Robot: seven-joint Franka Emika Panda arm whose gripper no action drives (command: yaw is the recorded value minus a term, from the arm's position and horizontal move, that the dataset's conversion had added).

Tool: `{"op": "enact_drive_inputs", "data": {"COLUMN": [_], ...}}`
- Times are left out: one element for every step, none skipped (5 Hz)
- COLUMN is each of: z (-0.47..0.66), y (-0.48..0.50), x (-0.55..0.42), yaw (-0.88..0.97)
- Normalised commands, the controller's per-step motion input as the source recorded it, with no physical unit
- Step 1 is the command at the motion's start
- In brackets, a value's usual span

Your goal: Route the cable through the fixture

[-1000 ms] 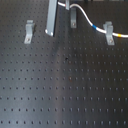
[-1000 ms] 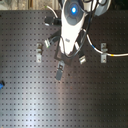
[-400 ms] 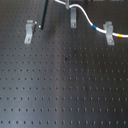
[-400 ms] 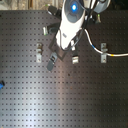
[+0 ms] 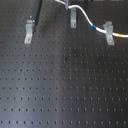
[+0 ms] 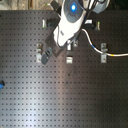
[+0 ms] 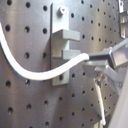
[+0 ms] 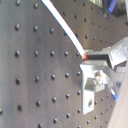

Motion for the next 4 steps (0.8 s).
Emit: {"op": "enact_drive_inputs", "data": {"z": [0.0, -0.03, -0.02, 0.0], "y": [0.022, 0.033, 0.035, 0.031], "x": [-0.02, -0.024, -0.021, -0.014], "yaw": [0.99, 0.98, 0.98, 0.99]}}
